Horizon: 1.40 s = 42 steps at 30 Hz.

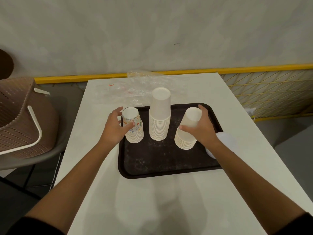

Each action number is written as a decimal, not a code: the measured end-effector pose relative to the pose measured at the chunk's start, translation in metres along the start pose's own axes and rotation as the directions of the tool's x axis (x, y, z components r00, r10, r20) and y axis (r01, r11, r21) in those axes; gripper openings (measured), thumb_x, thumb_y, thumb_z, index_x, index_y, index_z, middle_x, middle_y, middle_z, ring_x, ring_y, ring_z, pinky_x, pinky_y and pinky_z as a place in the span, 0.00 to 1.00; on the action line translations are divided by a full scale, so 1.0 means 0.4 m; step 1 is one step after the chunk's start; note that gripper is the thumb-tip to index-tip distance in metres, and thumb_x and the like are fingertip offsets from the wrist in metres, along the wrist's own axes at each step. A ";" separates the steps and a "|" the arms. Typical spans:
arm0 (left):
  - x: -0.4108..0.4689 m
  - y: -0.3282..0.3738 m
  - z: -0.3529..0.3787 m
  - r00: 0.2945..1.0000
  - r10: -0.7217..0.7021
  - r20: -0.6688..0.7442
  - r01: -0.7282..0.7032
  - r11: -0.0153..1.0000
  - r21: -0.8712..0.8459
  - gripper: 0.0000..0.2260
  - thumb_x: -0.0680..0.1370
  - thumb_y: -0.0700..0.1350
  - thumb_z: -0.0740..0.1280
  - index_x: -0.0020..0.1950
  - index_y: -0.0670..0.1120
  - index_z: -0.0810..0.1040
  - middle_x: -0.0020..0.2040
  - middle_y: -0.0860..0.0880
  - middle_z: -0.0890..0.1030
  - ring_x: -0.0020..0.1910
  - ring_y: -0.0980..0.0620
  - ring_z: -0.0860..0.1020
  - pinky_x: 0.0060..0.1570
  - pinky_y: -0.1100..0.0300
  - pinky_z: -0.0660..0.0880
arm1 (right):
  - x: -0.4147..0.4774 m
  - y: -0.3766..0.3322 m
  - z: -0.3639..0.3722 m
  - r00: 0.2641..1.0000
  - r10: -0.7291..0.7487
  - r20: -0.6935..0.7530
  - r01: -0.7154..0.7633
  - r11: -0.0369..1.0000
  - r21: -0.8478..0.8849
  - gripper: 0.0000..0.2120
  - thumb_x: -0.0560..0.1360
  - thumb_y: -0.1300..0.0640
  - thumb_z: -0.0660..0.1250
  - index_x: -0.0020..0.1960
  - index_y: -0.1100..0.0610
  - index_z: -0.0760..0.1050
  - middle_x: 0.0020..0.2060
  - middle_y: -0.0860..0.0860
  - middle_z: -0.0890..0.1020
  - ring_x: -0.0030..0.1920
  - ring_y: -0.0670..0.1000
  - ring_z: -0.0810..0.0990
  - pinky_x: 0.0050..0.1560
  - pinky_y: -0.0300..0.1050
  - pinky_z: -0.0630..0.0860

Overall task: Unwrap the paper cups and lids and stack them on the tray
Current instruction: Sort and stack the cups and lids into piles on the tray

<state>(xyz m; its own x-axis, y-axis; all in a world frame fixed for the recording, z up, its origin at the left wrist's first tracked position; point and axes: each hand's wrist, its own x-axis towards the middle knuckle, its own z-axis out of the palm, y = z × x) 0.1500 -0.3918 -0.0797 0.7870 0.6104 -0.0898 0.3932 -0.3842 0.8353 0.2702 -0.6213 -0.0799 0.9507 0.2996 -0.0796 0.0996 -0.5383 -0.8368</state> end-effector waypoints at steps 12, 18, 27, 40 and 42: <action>0.036 -0.016 0.034 0.997 0.065 -0.039 -0.064 0.998 0.017 0.31 0.71 0.35 0.71 0.71 0.49 0.64 0.69 0.45 0.66 0.68 0.46 0.66 0.65 0.50 0.68 | 0.062 0.000 0.022 0.995 -0.080 -0.054 0.079 0.996 -0.028 0.35 0.65 0.57 0.76 0.67 0.56 0.62 0.60 0.53 0.71 0.60 0.53 0.71 0.60 0.51 0.71; 0.039 -0.016 0.029 0.998 0.059 -0.036 -0.056 0.997 0.057 0.34 0.70 0.36 0.72 0.72 0.50 0.61 0.69 0.44 0.64 0.68 0.44 0.67 0.64 0.49 0.69 | 0.088 -0.004 0.028 0.993 -0.108 -0.055 0.105 0.993 -0.059 0.35 0.66 0.56 0.76 0.67 0.57 0.61 0.62 0.54 0.71 0.61 0.53 0.71 0.62 0.50 0.70; 0.029 -0.011 0.018 1.000 -0.016 -0.010 0.017 0.998 0.058 0.37 0.71 0.40 0.73 0.74 0.47 0.57 0.71 0.44 0.64 0.67 0.43 0.69 0.63 0.48 0.70 | 0.100 -0.007 0.017 0.998 -0.066 0.005 0.067 0.995 -0.081 0.45 0.66 0.52 0.76 0.73 0.56 0.54 0.69 0.54 0.66 0.68 0.56 0.67 0.67 0.54 0.66; -0.059 0.010 0.042 0.971 -0.210 -0.118 0.217 0.975 0.049 0.26 0.75 0.45 0.69 0.69 0.43 0.64 0.65 0.40 0.71 0.62 0.43 0.72 0.58 0.51 0.70 | 0.053 0.059 -0.077 0.990 -0.014 0.139 0.029 0.995 -0.100 0.49 0.65 0.53 0.76 0.75 0.55 0.49 0.72 0.55 0.62 0.71 0.56 0.63 0.69 0.53 0.64; -0.068 0.017 0.049 0.972 -0.204 -0.114 0.211 0.976 0.057 0.24 0.75 0.45 0.69 0.68 0.43 0.65 0.64 0.40 0.71 0.62 0.43 0.72 0.56 0.53 0.70 | 0.063 0.053 -0.055 0.988 -0.025 0.152 0.035 0.997 -0.067 0.50 0.65 0.52 0.77 0.75 0.55 0.48 0.72 0.55 0.63 0.71 0.56 0.64 0.70 0.54 0.64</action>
<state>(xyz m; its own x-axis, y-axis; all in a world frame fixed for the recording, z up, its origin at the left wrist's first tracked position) 0.1403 -0.4246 -0.0822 0.6311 0.7506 -0.1955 0.5768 -0.2856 0.7654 0.3027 -0.6425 -0.0878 0.8924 0.4289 -0.1403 0.1522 -0.5788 -0.8011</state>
